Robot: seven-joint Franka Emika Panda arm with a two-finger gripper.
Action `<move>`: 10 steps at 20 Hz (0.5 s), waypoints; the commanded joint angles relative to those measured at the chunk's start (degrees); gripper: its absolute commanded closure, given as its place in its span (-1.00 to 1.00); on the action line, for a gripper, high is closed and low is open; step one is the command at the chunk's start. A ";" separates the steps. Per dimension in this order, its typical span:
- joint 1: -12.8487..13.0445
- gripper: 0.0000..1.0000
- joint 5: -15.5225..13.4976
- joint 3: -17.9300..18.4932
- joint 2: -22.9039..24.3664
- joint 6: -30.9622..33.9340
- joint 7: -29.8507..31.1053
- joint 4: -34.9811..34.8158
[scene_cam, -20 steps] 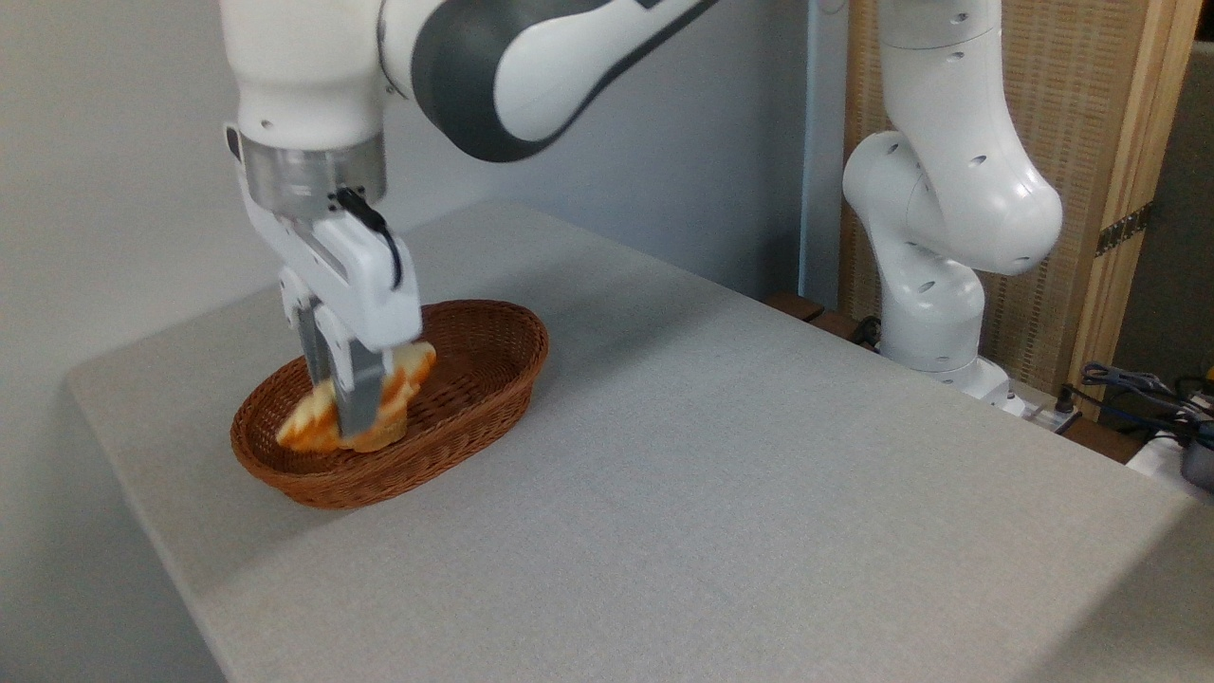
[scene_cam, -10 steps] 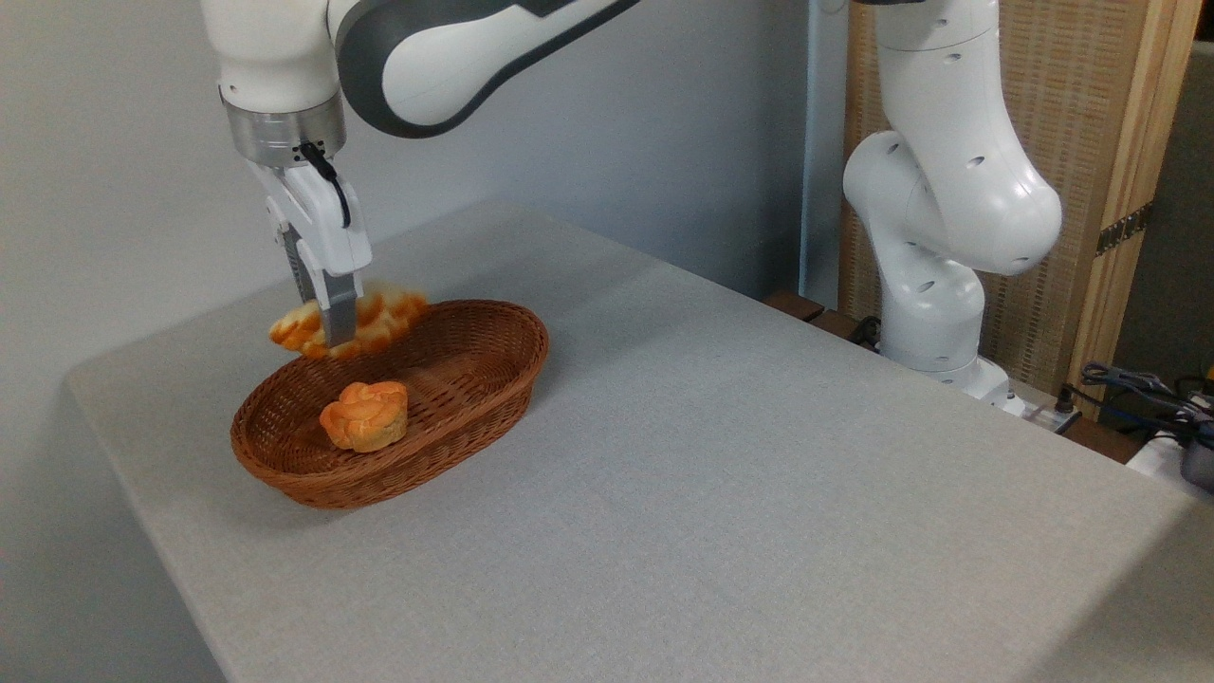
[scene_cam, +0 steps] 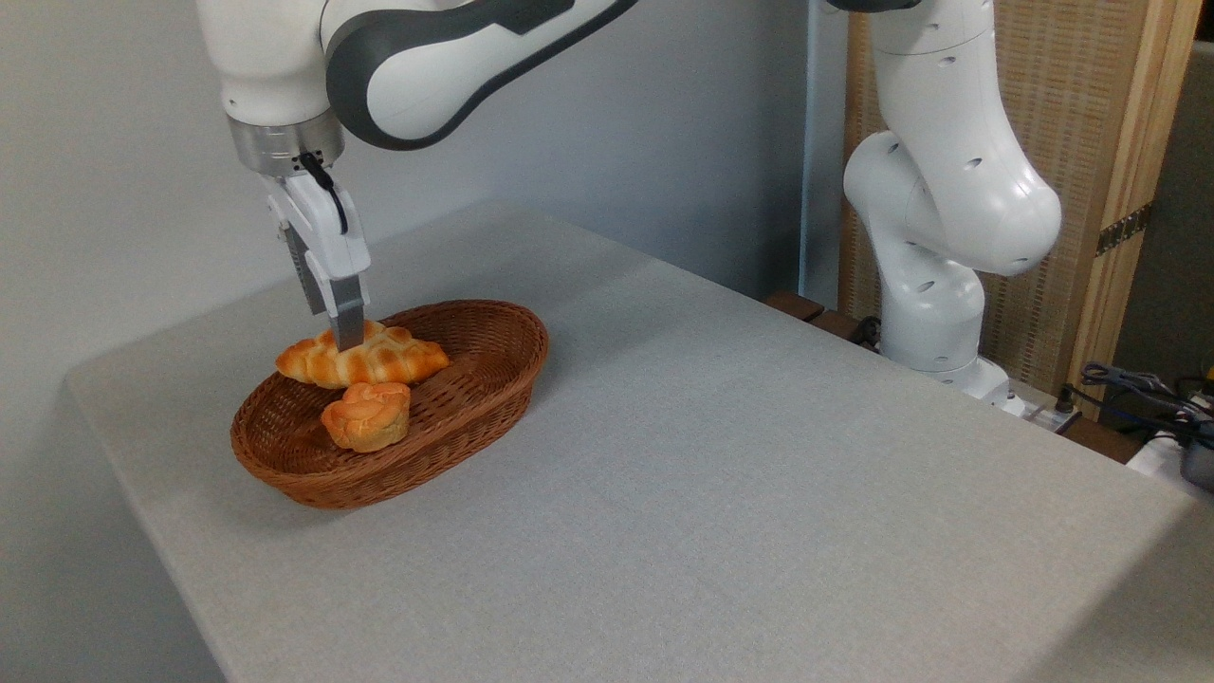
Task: Put bread into the basket
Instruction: 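Lower the loaf into the basket beside the bun and release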
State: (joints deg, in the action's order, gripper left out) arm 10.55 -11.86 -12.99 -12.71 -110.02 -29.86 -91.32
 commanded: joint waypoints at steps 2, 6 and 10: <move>-0.35 -1.00 2.53 6.74 2.60 0.25 -0.11 0.09; -0.27 -1.00 7.09 12.89 3.66 1.04 -1.25 0.00; -0.27 -1.00 9.40 18.52 3.75 2.26 -5.62 0.00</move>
State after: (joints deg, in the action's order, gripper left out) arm 9.59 -3.58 1.41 -9.65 -109.49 -31.51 -90.93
